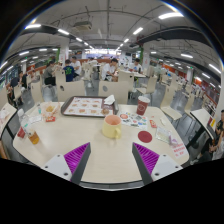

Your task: Pour water

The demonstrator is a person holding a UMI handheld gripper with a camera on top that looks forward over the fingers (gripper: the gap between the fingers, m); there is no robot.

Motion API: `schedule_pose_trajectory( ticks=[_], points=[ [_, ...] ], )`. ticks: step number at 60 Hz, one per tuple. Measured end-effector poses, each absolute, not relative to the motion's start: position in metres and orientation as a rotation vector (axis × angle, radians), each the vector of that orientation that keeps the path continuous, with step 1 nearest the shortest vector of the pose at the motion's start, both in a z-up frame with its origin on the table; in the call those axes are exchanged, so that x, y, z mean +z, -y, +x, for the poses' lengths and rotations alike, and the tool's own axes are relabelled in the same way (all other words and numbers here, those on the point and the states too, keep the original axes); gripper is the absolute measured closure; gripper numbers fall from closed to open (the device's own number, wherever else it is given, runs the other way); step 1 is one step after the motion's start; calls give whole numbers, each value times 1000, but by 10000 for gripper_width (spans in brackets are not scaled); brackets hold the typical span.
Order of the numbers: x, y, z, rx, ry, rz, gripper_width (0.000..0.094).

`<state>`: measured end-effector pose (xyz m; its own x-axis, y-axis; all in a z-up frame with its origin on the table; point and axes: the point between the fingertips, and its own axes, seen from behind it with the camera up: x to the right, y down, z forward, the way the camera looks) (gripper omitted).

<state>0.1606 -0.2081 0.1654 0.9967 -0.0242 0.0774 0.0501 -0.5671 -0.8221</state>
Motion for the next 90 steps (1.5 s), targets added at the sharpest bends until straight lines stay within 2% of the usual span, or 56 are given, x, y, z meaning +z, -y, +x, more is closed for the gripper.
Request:
schedule_pose_trajectory(
  ticks=[7,19,38,51,66,70,76,90],
  points=[
    [162,212,154,-120,14,-2181,90],
    [143,243,96,-149,5,-2217,92],
    [87,274,-103,25,13,-2259,90],
    [85,222,-226,127,52,-2147,88],
    [83,124,-276,116,18,-2022,94],
    [76,112,-282,110,6,-2013,154],
    [66,97,-276,59,-13,-1998,368],
    [69,99,-280,28,56,-1951,486]
  ],
)
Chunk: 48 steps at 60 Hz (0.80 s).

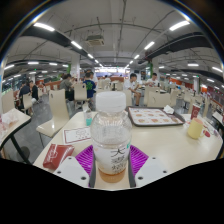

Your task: Pour water

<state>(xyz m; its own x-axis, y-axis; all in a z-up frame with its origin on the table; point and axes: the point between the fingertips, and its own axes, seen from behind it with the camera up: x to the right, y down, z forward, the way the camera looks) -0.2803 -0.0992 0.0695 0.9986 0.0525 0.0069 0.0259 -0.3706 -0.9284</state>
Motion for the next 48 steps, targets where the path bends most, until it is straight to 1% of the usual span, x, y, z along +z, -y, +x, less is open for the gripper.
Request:
schedule_pose_trajectory(
  ticks=[2,3,9,14,22,27,35,38,41,48],
  points=[
    [69,100,-282,27,72,-1955,481],
    [70,100,-281,27,79,-1958,528],
    [74,100,-279,39,72,-1976,530],
    [91,97,-274,99,26,-1979,531],
    [142,80,-259,277,-88,-1944,532],
    [184,64,-242,426,-187,-1894,530],
    [245,35,-197,751,-407,-1778,530],
    [263,23,-174,888,-509,-1722,531],
    [278,14,-150,1019,-614,-1664,530],
    [283,-17,-85,1295,-863,-1524,530]
  ],
)
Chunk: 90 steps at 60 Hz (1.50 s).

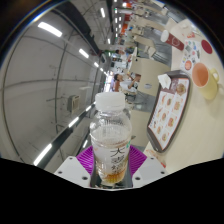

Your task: Pour water

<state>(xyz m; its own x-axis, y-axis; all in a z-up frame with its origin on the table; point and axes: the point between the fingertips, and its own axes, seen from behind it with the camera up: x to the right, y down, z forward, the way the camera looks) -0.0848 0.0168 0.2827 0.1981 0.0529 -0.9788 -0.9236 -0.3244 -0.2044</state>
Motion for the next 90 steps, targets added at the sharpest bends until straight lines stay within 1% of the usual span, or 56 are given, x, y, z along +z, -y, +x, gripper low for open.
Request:
schedule_pose_trajectory(
  ticks=[5,13,21,25,29,33,38,39,43,48,55,63,70,72,73,75,79,80,83,86,87,90],
  points=[
    [269,-34,-42,1429,-1020,-1445,531],
    [221,-55,5,1598,-1269,-1356,533],
    [182,-63,42,1761,-1519,-1168,535],
    [169,-62,47,1769,-1561,-1174,533],
    [165,-62,45,1772,-1560,-1216,531],
    [168,-60,42,1761,-1521,-1282,534],
    [175,-58,39,1659,-1380,-1446,530],
    [179,-50,39,1637,-1340,-1474,532],
    [192,-55,44,1489,-1157,-1605,530],
    [218,-53,63,1283,-913,-1710,532],
    [258,-53,114,956,-601,-1761,533],
    [278,-52,180,566,-345,-1766,530],
    [240,-56,252,238,-204,-1798,530],
    [236,-40,265,161,-175,-1816,531],
    [219,-47,278,130,-167,-1824,529],
    [199,-48,296,73,-151,-1844,529],
    [161,-41,313,-2,-131,-1880,528],
    [160,-37,329,-10,-130,-1887,528],
    [137,-35,346,-47,-125,-1909,529],
    [113,-28,355,-82,-114,-1939,527],
    [107,-27,358,-92,-113,-1947,515],
    [92,-24,366,-106,-119,-1953,517]
  ],
)
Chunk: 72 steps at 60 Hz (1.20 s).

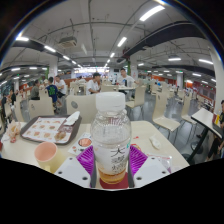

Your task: Pour water

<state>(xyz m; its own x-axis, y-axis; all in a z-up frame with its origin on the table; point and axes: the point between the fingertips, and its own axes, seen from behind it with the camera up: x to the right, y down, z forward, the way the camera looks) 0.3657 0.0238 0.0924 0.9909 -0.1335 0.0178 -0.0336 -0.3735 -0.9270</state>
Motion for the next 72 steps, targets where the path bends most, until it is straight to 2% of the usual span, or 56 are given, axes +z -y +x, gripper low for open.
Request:
schedule_pose_trajectory(
  ticks=[5,12,21,23,25,26,27,29,35,52,60,72],
  points=[
    [62,-13,371,-96,-147,-1984,497],
    [65,-8,373,-75,-186,-1921,489],
    [62,-8,371,-79,-206,-1949,371],
    [59,-3,372,-81,-225,-1981,309],
    [57,-6,375,-77,-235,-2001,180],
    [58,-4,373,-74,-236,-2008,86],
    [59,-2,373,-74,-239,-2015,71],
    [60,2,375,-85,-242,-2032,113],
    [75,30,371,-132,-244,-2078,84],
    [125,135,308,-124,-268,-2210,94],
    [153,184,279,-142,-257,-2223,87],
    [176,225,244,-137,-201,-2235,87]
  ],
)
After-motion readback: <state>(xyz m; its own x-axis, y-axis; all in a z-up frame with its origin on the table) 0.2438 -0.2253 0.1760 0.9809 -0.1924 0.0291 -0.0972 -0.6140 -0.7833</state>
